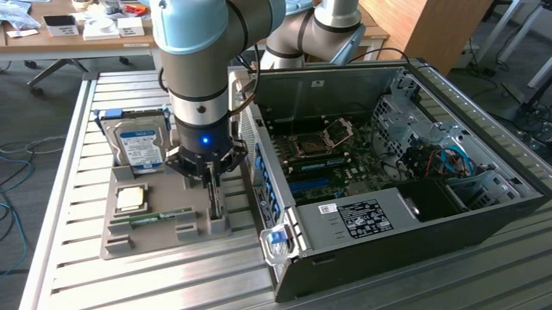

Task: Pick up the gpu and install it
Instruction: 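Pick up the gpu and move the gpu toward the slot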

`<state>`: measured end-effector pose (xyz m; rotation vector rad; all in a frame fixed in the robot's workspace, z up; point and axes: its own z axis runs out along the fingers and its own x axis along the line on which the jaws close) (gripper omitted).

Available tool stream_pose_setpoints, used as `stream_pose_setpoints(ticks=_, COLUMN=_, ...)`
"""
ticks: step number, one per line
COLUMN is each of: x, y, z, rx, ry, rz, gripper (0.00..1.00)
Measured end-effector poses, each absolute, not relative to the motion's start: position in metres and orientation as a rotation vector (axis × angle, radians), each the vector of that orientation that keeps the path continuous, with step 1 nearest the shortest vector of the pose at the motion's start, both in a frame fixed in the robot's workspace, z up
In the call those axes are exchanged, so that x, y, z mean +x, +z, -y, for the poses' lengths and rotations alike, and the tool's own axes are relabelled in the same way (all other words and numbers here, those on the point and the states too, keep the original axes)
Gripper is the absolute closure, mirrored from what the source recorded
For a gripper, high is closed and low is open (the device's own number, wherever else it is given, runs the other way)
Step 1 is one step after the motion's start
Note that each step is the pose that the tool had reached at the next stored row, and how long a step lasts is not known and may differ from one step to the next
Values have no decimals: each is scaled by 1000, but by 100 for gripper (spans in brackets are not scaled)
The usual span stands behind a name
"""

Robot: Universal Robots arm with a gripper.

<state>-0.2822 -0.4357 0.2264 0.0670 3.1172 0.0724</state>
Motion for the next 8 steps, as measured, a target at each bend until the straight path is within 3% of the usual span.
stream_pose_setpoints(ticks=8, x=-282, y=232, z=436, rx=67, ry=72, rz=-3117, gripper=73)
